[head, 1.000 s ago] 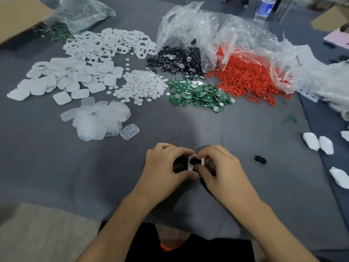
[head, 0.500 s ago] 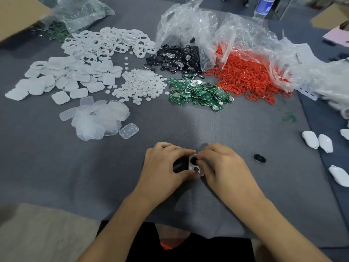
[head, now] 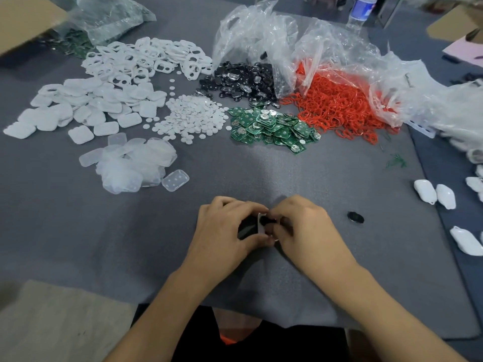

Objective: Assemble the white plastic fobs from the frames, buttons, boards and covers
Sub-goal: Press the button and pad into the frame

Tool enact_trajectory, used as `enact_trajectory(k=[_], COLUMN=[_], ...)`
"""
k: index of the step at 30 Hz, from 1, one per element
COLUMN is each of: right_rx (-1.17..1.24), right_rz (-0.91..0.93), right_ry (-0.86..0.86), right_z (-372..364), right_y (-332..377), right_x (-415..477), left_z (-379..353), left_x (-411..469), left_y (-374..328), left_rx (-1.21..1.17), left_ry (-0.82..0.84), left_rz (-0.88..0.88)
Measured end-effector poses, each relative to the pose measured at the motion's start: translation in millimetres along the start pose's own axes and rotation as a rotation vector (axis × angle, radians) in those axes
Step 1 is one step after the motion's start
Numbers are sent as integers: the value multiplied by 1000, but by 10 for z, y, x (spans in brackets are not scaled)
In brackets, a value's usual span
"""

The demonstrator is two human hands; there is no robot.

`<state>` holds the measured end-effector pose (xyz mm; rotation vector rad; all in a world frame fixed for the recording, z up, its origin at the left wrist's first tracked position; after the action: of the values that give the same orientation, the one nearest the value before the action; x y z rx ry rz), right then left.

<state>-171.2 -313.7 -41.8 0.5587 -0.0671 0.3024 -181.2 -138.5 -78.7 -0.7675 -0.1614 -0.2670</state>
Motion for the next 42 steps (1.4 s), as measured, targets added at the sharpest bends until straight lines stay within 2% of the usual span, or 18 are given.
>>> enact_trajectory(k=[3, 10, 14, 16, 21, 24, 27, 30, 35, 42], right_rx=[39, 24, 66, 20, -90, -74, 60, 134, 66, -10], right_rz=[-47, 77, -76, -129, -27, 4, -43, 9, 79, 44], right_ry=[-3, -110, -205, -165, -78, -30, -70, -51, 78, 98], right_z=[10, -11, 42, 53, 115, 153, 183, 170, 127, 129], right_y=[-19, 2, -130, -239, -290, -298, -263, -167, -57, -15], right_x=[35, -97, -187, -223, -198, -153, -126, -88, -21, 3], left_z=[5, 2, -1, -8, -29, -43, -47, -46, -47, -35], left_x=[4, 2, -8, -3, 28, 17, 7, 14, 25, 30], left_y=[8, 15, 4, -14, -26, -11, -5, 9, 5, -4], left_rx=[10, 9, 41, 87, 94, 103, 101, 112, 118, 113], left_ry=[1, -5, 10, 35, 44, 35, 37, 39, 50, 71], left_rz=[1, 13, 23, 21, 22, 8, -5, -9, -3, 16])
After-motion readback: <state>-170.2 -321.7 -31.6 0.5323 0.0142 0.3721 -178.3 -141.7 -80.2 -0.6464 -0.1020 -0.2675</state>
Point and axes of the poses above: each hand's wrist, its own x-axis towards the middle knuckle, its own z-axis out of the back of the hand, y = z × x, the point moved 1 cm from there along x, towards the middle knuckle, and after that the axes turned 1 degree about -z, right-handed, at the moved point
